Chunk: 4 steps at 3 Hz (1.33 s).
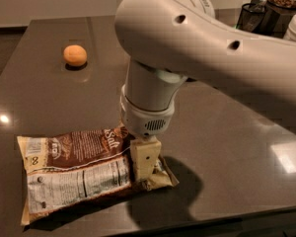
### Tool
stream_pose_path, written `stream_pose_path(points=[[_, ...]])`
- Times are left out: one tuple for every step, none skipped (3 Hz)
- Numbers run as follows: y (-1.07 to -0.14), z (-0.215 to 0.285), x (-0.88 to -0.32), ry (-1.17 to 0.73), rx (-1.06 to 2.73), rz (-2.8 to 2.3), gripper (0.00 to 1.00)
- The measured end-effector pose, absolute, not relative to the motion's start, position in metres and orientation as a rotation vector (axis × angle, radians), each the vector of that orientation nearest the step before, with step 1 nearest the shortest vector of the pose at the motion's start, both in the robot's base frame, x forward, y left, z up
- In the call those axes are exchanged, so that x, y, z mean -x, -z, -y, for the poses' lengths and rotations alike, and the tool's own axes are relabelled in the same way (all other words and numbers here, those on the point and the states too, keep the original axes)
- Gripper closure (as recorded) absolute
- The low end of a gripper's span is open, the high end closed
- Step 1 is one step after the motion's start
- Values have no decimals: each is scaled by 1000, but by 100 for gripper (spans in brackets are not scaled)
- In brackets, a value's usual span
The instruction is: Pick brown chip bag
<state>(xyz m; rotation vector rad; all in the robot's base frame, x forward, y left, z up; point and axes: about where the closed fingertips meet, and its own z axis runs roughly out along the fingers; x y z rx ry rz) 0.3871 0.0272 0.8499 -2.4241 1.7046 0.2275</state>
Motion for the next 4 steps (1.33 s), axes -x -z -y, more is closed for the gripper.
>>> stream_pose_path(points=[[-865,-25,-387,-270,2408,-1698,77],[-884,-21,-392,-327,2379,-1691,98],[-908,-17,-399,-371,2351,-1669,100],[-935,-12,-408,-396,2320,-1643,100]])
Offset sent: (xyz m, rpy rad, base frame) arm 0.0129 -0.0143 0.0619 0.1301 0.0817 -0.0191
